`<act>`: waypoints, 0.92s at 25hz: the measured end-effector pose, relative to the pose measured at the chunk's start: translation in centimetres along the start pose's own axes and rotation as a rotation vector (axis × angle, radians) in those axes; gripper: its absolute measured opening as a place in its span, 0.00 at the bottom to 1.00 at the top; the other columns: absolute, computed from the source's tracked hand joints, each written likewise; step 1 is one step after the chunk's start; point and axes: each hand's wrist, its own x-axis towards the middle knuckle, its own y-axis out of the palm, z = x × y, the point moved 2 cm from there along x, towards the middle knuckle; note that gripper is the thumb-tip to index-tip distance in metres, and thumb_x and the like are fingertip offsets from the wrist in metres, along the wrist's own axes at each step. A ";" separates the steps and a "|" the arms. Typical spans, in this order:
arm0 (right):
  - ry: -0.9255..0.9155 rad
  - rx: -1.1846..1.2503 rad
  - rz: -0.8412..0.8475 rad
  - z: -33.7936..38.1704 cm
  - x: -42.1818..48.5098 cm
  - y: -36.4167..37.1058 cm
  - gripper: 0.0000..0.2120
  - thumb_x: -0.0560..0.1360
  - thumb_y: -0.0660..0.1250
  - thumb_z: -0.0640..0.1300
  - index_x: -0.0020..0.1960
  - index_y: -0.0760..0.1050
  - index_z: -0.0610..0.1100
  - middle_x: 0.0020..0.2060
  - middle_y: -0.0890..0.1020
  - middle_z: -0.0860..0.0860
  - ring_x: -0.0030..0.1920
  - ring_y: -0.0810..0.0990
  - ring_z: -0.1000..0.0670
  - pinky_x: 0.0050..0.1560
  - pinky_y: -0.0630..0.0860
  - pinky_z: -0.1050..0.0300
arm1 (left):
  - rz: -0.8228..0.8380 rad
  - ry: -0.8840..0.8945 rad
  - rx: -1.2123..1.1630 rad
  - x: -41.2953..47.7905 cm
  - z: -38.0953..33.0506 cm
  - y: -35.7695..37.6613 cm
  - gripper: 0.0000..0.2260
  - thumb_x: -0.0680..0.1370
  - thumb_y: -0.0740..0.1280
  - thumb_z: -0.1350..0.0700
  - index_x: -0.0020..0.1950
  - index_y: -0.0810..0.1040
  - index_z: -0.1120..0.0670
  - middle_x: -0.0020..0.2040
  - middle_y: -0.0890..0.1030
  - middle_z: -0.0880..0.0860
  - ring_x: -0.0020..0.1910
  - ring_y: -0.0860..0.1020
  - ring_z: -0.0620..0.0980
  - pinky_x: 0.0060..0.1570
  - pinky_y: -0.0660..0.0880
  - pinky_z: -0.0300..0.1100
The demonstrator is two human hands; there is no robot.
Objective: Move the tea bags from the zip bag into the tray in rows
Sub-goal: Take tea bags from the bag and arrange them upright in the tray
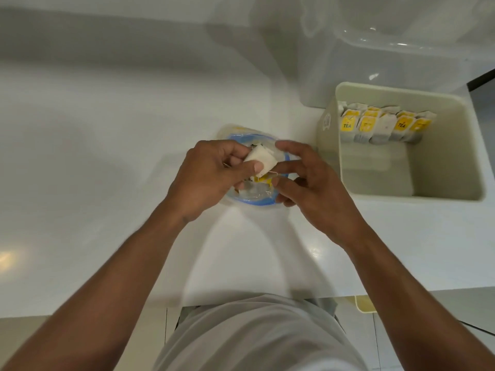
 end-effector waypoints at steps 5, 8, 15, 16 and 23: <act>-0.418 -0.510 -0.127 0.7 0.7 -0.9 0.18 0.76 0.70 0.44 0.65 0.76 0.54 0.50 0.80 0.58 0.37 0.79 0.57 0.40 0.79 0.59 | 0.160 -0.028 0.067 1.0 -1.5 0.1 0.06 0.76 0.74 0.52 0.50 0.87 0.52 0.40 0.86 0.53 0.38 0.83 0.59 0.51 0.80 0.53; -0.384 -0.476 -0.197 0.9 0.9 -1.3 0.05 0.76 0.69 0.54 0.49 0.81 0.55 0.40 0.83 0.59 0.35 0.79 0.58 0.38 0.77 0.59 | 0.104 0.043 0.297 1.1 -2.0 0.0 0.06 0.78 0.70 0.49 0.52 0.86 0.46 0.41 0.86 0.46 0.36 0.83 0.48 0.48 0.81 0.49; -0.222 -0.392 -0.276 0.1 0.9 -1.9 0.03 0.76 0.70 0.51 0.45 0.80 0.54 0.42 0.80 0.58 0.37 0.79 0.56 0.40 0.75 0.65 | 0.300 0.181 1.312 0.8 -2.6 1.1 0.12 0.79 0.65 0.46 0.61 0.77 0.35 0.59 0.72 0.47 0.42 0.72 0.51 0.39 0.66 0.42; -0.171 -0.322 -0.251 0.3 0.9 -1.8 0.03 0.77 0.69 0.50 0.45 0.80 0.52 0.39 0.81 0.59 0.37 0.80 0.57 0.41 0.77 0.61 | 0.329 0.182 1.343 0.5 -2.7 1.2 0.12 0.79 0.64 0.46 0.62 0.77 0.36 0.59 0.71 0.48 0.43 0.72 0.51 0.39 0.65 0.42; -0.016 -0.109 -0.145 0.9 1.3 -0.7 0.05 0.78 0.67 0.49 0.48 0.78 0.48 0.38 0.85 0.55 0.40 0.85 0.54 0.47 0.81 0.44 | 0.221 0.141 1.456 0.8 -1.9 2.6 0.21 0.80 0.61 0.40 0.66 0.74 0.53 0.62 0.74 0.52 0.51 0.79 0.56 0.39 0.66 0.44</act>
